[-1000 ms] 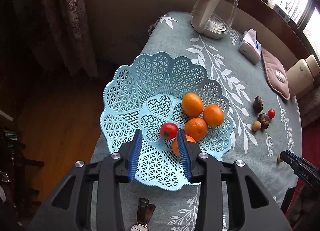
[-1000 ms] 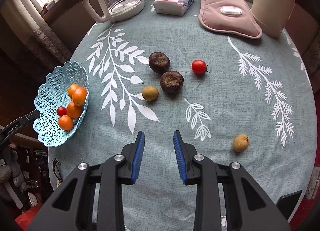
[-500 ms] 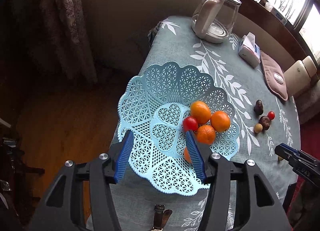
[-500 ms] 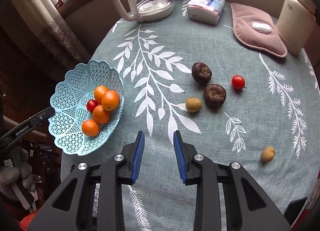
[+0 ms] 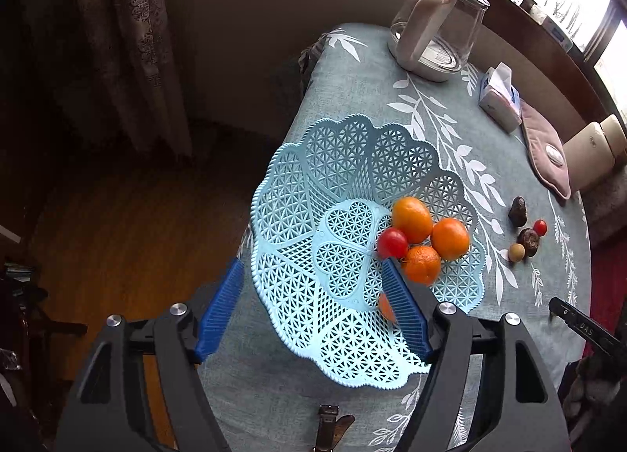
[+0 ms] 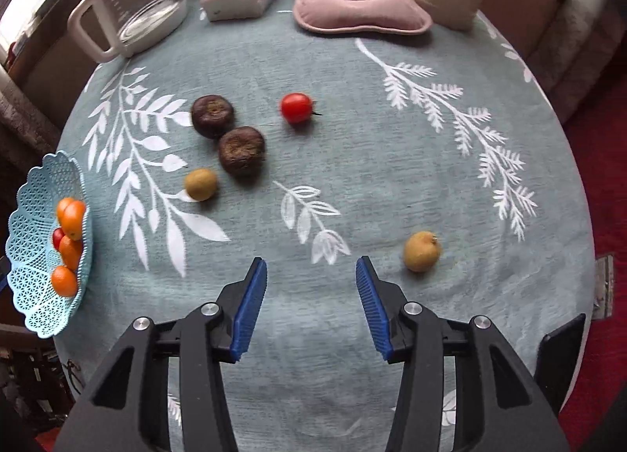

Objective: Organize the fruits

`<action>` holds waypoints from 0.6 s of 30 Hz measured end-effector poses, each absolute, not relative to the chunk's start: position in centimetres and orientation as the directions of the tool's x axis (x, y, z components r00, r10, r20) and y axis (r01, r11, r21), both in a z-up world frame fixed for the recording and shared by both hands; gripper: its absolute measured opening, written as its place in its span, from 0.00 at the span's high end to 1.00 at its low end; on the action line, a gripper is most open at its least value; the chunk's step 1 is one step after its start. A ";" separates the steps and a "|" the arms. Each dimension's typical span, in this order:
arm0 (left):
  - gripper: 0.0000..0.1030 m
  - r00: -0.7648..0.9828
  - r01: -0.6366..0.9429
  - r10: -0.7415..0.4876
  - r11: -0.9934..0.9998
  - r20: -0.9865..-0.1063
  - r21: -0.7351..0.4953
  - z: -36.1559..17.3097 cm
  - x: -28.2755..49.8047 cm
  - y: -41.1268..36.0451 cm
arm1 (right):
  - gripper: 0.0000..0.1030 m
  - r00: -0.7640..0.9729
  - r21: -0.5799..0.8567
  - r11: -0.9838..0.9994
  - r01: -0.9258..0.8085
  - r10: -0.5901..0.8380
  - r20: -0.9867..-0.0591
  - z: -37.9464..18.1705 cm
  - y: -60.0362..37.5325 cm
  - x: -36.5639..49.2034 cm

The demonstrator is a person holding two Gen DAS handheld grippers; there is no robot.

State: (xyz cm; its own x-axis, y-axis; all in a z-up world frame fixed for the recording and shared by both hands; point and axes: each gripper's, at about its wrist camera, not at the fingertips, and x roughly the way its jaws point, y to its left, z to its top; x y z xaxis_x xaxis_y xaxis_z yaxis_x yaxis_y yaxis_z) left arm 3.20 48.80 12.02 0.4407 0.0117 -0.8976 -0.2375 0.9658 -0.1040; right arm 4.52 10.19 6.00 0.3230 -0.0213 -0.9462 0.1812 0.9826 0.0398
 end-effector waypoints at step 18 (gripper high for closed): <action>0.19 0.441 -0.252 0.056 0.966 -0.896 -0.064 12.6 2.7 48.1 | 0.67 0.262 0.008 0.960 0.281 -0.069 -0.963 1.5 2.9 5.4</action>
